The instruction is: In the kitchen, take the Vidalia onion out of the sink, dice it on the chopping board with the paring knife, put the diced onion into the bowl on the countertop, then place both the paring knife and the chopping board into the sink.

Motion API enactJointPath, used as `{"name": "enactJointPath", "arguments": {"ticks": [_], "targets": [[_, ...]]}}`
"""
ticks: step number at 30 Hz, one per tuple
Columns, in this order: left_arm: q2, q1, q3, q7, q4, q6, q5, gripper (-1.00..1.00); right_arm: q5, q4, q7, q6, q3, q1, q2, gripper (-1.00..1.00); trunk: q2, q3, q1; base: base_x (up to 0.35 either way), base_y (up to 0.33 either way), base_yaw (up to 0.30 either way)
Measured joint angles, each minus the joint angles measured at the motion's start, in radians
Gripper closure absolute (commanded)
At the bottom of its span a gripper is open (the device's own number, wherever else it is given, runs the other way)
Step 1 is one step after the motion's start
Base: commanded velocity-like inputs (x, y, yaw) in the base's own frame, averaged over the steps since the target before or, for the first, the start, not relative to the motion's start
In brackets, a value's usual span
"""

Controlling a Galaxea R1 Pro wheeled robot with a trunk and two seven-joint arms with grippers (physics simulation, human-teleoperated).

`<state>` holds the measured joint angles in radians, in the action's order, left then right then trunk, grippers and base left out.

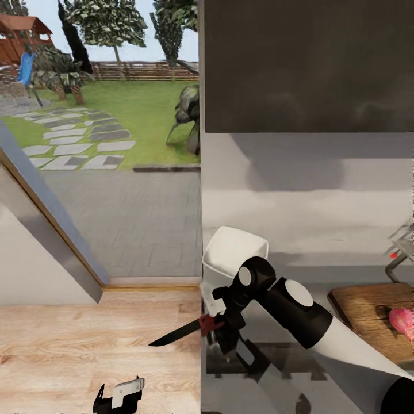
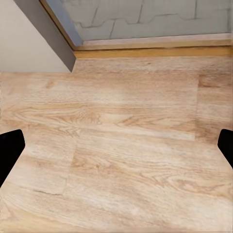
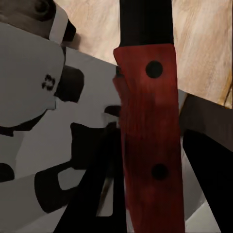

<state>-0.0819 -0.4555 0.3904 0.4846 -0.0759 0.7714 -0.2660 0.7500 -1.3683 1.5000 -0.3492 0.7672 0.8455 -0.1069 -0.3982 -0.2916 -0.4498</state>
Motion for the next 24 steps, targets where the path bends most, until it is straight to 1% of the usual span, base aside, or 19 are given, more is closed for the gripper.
{"name": "enactJointPath", "arguments": {"ticks": [4,6,7,9,13,16,18,24], "targets": [[0.000,0.000,0.000,0.000,0.000,0.000,0.000,-1.00,0.000,0.000,-0.007,-0.006,0.000,0.000,0.012,1.00,0.000,0.006,0.000,-0.268,0.000,0.000],[0.000,0.000,0.000,0.000,0.000,0.000,-0.001,-1.00,-0.001,0.000,-0.019,-0.009,0.000,0.000,0.014,1.00,0.000,0.010,0.000,-0.315,0.000,0.000],[0.000,0.000,0.000,0.000,0.000,0.000,-0.001,-1.00,-0.001,0.000,-0.041,-0.021,-0.002,0.000,0.018,1.00,0.000,0.011,0.000,-0.325,0.000,0.000],[0.000,0.000,0.000,0.000,0.000,0.000,-0.001,-1.00,-0.001,0.000,-0.048,-0.031,-0.005,0.000,0.019,1.00,0.000,0.014,0.000,-0.326,0.000,0.000],[0.000,0.000,0.000,0.000,0.000,0.000,-0.001,-1.00,-0.001,0.000,-0.070,-0.052,-0.037,0.000,0.021,1.00,0.000,0.021,0.000,-0.328,0.000,0.000],[0.000,0.000,0.000,0.000,0.000,0.000,-0.001,-1.00,-0.002,0.000,-0.099,-0.055,-0.055,0.000,0.022,1.00,0.000,0.023,0.000,-0.328,0.000,0.000],[0.000,0.000,0.000,0.000,0.000,0.000,-0.001,-1.00,-0.002,0.000,-0.127,-0.056,-0.076,0.000,0.023,1.00,0.000,0.023,0.000,-0.328,0.000,0.000],[0.000,0.000,0.000,0.000,0.000,0.000,-0.001,-1.00,0.002,-0.001,-0.133,-0.055,-0.080,0.000,0.023,1.00,0.000,0.023,0.000,-0.328,0.000,0.000]]}}
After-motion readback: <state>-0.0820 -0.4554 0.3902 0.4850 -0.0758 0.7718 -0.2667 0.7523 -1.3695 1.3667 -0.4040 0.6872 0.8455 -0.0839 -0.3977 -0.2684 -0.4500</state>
